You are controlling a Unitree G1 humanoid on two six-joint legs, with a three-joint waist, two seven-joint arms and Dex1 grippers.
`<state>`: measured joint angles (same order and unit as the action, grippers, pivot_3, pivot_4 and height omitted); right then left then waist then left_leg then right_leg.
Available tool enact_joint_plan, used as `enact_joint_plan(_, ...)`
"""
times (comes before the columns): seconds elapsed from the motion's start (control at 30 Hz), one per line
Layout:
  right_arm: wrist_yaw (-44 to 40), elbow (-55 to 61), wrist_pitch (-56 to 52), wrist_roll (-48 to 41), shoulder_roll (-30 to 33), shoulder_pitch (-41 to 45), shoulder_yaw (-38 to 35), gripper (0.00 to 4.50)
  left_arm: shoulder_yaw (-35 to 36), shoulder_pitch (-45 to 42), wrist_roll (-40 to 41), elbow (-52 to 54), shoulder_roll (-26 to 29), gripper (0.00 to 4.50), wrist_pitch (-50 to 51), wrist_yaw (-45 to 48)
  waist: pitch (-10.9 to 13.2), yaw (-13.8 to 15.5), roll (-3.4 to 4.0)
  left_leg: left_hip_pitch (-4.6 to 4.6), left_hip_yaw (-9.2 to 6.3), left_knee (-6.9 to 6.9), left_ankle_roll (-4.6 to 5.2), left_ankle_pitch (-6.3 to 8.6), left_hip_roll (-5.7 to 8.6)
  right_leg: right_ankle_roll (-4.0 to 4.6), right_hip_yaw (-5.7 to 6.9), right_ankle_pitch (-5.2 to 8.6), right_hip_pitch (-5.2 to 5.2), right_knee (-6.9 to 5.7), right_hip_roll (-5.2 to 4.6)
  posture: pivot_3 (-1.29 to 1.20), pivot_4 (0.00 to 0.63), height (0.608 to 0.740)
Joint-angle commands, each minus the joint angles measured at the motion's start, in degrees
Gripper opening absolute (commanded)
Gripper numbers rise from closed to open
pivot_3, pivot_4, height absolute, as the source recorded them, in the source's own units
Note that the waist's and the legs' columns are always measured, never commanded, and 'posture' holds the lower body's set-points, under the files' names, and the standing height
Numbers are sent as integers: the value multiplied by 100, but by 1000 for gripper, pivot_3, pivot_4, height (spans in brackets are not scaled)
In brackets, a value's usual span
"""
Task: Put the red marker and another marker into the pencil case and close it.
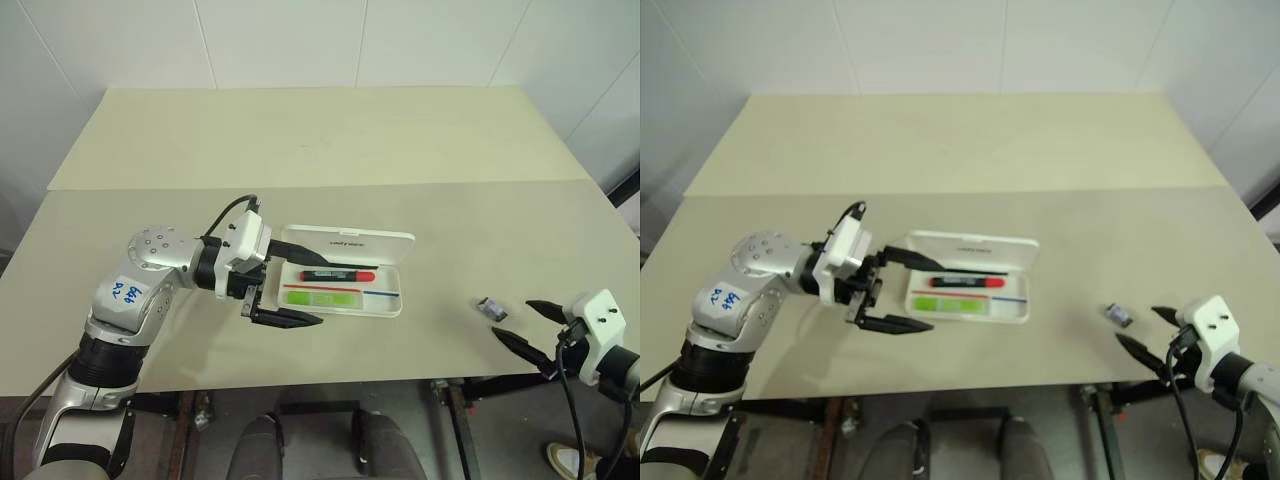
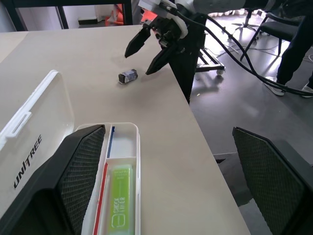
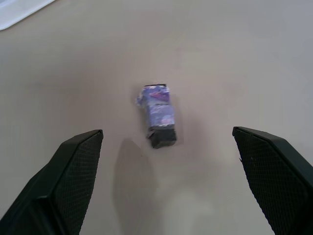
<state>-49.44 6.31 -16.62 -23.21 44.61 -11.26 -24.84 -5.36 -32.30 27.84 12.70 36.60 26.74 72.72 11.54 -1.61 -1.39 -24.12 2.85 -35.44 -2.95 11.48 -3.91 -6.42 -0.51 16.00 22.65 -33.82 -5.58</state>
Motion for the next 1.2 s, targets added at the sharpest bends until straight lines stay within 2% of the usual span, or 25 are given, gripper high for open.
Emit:
enact_joint_plan(0.03,-76,-222,-36,-101,19,359,68,4500,52,-75,105,105,-14,4472,-95,-27,0,2,0,0,1,-1,0,0,0,0,-1,0,0,0,0,0,150,740)
enact_joint_plan(0.2,-153,-390,-155,-85,-43,736,385,4500,71,-74,99,93,-2,4472,-104,-51,0,5,0,0,0,-2,0,0,0,-2,0,-1,0,-2,0,0,150,740)
enact_joint_plan(0.53,-194,-1072,106,176,-105,865,692,4500,154,-40,94,131,67,4472,-122,-146,0,8,0,-1,1,-2,0,0,0,-4,0,0,0,-2,-1,0,150,740)
enact_joint_plan(0.67,-209,-1254,183,189,-126,867,687,3566,157,-50,101,147,72,4500,-132,-177,0,5,0,0,1,-7,0,0,0,-8,0,-3,-3,-2,0,0,150,740)
enact_joint_plan(0.87,-240,-1120,80,65,-156,812,667,1341,168,-56,96,119,97,4500,-168,-182,0,9,0,0,0,-15,-1,0,0,-11,-1,-5,-7,-2,-1,0,150,740)
enact_joint_plan(0.97,-308,-919,38,-7,-163,796,714,393,178,-20,86,128,126,4500,-195,-181,0,5,0,0,0,-17,-1,1,0,-11,-1,-6,-8,-2,-2,0,150,740)
enact_joint_plan(1.2,-290,7,-126,-148,-42,1149,768,376,260,171,34,44,365,4500,-357,-78,1,-26,2,-1,2,-6,-1,1,0,-12,-4,-6,2,-2,-1,0,150,740)
